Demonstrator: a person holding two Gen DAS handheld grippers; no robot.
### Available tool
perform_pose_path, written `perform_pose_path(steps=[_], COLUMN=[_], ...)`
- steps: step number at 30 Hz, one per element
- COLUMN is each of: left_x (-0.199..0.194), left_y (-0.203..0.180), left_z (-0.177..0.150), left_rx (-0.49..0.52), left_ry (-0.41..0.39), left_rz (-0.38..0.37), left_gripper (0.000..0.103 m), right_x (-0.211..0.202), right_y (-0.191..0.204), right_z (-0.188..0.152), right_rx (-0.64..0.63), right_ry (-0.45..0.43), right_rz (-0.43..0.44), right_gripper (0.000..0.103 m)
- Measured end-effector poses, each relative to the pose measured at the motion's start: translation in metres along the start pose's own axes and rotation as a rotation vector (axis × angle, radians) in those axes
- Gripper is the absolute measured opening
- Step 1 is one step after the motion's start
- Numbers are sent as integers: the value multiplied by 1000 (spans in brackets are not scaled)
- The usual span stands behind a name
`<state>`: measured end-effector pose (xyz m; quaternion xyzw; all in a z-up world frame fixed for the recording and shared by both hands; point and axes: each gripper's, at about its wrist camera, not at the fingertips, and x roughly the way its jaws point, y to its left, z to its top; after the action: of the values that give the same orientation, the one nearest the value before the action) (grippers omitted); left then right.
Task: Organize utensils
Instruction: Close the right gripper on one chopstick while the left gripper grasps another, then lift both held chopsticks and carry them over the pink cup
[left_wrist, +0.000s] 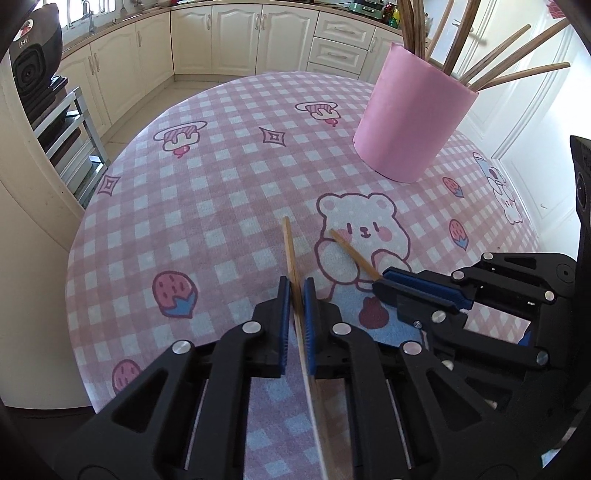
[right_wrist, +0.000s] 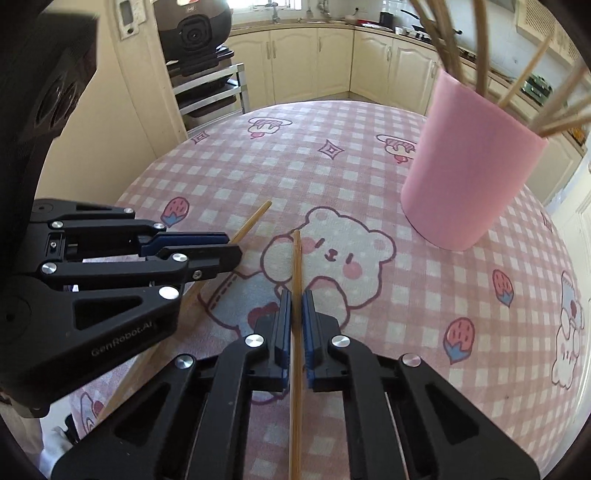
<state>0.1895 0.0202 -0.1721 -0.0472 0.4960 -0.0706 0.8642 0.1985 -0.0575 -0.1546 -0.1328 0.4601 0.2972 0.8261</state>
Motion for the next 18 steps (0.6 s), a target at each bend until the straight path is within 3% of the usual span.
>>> perform_pose_path(steps=[8, 18], left_x=[-35, -124], left_y=[-8, -36], left_z=[3, 14], left_rx=[2, 50], left_ry=[-61, -249], left_rz=[-60, -131], left_gripper=[6, 6], right_x=[-51, -134], right_y=[-17, -20], right_z=[-7, -8], right_rx=[120, 170], right_ry=[-154, -404], right_rz=[100, 132], right_gripper=[5, 5])
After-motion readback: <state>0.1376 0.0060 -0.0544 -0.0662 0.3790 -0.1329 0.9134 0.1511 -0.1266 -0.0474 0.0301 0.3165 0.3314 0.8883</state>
